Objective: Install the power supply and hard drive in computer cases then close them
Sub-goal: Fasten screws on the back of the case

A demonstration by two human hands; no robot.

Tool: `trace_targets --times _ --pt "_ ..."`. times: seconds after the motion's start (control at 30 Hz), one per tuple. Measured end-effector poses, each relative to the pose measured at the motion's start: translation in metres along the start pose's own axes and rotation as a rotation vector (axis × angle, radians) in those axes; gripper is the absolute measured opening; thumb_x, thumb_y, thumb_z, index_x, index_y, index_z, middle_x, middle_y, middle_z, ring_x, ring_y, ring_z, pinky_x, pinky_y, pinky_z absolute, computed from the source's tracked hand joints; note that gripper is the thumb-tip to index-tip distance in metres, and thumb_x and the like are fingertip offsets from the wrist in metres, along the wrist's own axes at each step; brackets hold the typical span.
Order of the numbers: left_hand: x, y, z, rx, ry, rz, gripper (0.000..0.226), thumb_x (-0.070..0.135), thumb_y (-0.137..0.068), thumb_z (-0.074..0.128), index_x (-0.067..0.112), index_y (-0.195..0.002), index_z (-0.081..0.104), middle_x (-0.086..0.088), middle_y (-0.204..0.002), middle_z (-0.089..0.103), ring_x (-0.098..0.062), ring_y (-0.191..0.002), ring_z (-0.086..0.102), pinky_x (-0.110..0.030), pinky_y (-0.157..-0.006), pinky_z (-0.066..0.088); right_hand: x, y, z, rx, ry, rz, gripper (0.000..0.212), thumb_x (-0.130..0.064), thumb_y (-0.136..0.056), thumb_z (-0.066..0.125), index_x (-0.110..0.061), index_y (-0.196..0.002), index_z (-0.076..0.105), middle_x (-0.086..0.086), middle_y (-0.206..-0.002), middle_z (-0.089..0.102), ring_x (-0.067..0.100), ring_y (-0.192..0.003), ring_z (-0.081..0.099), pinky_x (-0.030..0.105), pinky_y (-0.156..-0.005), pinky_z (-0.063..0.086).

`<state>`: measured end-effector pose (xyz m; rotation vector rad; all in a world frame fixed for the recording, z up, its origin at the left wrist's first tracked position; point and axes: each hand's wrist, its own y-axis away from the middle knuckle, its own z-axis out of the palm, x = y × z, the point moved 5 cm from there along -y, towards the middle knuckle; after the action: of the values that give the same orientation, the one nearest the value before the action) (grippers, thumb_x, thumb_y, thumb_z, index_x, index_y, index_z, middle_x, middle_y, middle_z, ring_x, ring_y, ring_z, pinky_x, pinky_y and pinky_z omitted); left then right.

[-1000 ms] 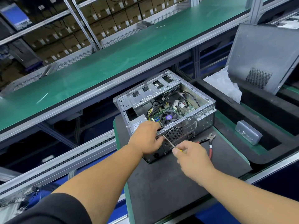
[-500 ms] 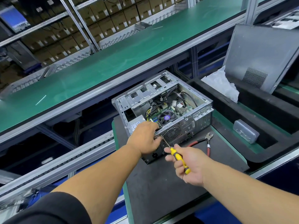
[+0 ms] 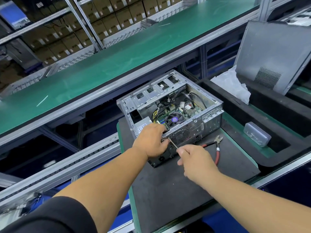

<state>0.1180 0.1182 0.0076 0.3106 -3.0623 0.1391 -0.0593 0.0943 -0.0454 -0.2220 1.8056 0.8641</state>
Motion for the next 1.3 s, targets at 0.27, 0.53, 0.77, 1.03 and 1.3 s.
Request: trace_targets --times 0.27,0.53,0.77,1.03,1.3 --pt "0.001 0.001 -0.001 0.000 0.001 -0.006 0.028 0.040 -0.081 0.061 0.014 -0.088 0.058 -0.006 -0.086 0.064 -0.030 -0.086 0.057 -0.038 -0.075 0.047 0.010 0.002 0.010 -0.189 -0.397 0.216 0.030 -0.036 -0.089 0.078 -0.013 -0.104 0.067 0.005 -0.072 0.066 0.013 -0.043 0.050 0.022 -0.038 0.035" --pt "0.001 0.000 0.000 -0.001 -0.012 -0.010 0.031 0.042 -0.079 0.063 0.013 -0.089 0.059 -0.005 -0.085 0.063 -0.029 -0.086 0.057 -0.040 -0.077 0.049 0.005 0.014 0.015 -0.309 -0.792 0.498 0.029 -0.032 -0.098 0.069 -0.003 -0.098 0.070 0.008 -0.066 0.070 0.013 -0.049 0.065 0.020 -0.042 0.051" --pt "0.000 0.002 0.001 0.040 -0.009 0.011 0.033 0.039 -0.082 0.069 0.013 -0.102 0.063 -0.007 -0.095 0.067 -0.030 -0.093 0.059 -0.036 -0.082 0.047 0.005 0.002 0.003 -0.043 -0.253 0.115 0.020 -0.038 -0.094 0.070 -0.020 -0.101 0.069 0.003 -0.071 0.070 0.013 -0.045 0.047 0.022 -0.042 0.037" --pt "0.001 0.003 0.000 0.079 -0.011 0.012 0.031 0.038 -0.082 0.070 0.013 -0.100 0.063 -0.007 -0.093 0.066 -0.029 -0.092 0.059 -0.031 -0.077 0.040 0.008 0.012 0.009 -0.266 -0.877 0.542 0.021 -0.022 -0.092 0.077 -0.003 -0.099 0.071 0.006 -0.068 0.071 0.013 -0.048 0.065 0.020 -0.042 0.052" --pt "0.007 0.011 -0.012 0.100 0.150 -0.026 0.044 0.018 -0.073 0.050 0.006 -0.111 0.069 -0.011 -0.096 0.067 -0.031 -0.098 0.058 -0.037 -0.089 0.048 0.009 0.000 0.000 -0.145 -0.434 0.315 0.020 -0.034 -0.095 0.069 -0.014 -0.096 0.073 0.002 -0.070 0.072 0.012 -0.045 0.056 0.019 -0.042 0.041"
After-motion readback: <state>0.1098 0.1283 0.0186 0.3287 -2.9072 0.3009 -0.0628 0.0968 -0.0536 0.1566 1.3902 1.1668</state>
